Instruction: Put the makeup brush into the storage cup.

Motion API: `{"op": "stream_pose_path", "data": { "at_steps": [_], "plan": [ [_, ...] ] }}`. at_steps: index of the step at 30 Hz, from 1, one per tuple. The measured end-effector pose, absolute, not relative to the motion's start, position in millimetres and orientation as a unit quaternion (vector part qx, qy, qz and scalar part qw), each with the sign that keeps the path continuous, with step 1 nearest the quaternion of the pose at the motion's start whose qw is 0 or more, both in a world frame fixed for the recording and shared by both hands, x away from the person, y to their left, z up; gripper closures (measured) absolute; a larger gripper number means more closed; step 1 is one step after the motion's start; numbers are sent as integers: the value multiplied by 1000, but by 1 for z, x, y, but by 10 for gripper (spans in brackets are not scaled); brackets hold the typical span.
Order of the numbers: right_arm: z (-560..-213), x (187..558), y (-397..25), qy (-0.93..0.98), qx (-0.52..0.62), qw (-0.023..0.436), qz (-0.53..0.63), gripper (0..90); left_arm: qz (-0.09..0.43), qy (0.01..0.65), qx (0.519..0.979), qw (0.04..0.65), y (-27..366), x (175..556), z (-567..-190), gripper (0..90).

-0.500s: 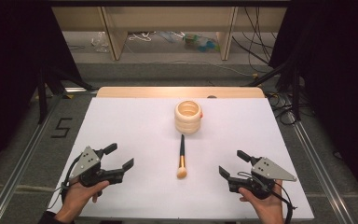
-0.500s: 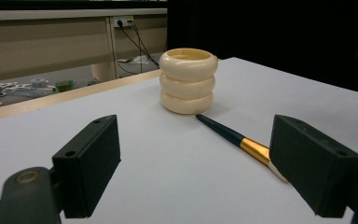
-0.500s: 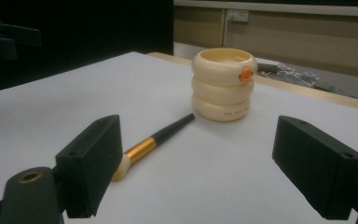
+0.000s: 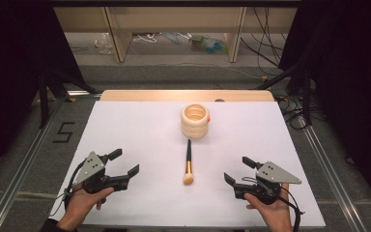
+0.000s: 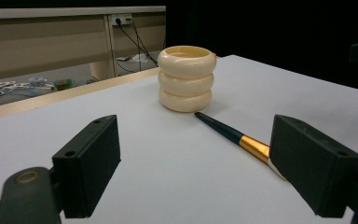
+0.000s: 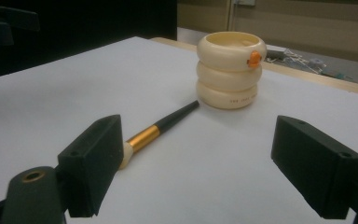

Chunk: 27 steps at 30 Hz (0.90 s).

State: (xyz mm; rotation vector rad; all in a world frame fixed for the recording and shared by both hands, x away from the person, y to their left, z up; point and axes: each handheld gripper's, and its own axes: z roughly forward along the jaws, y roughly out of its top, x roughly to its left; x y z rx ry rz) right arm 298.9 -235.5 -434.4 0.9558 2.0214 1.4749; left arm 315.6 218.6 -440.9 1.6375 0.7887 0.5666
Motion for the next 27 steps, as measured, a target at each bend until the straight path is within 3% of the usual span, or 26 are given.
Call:
{"op": "stream_pose_path", "data": {
  "at_steps": [20,27],
  "plan": [
    [-429,318,-219,779,330,234,478,190,242,339,701,579,218,316,-442,165],
    [-421,342,-196,808,329,207,443,190,243,340,700,580,219,316,-442,166]
  ]
}}
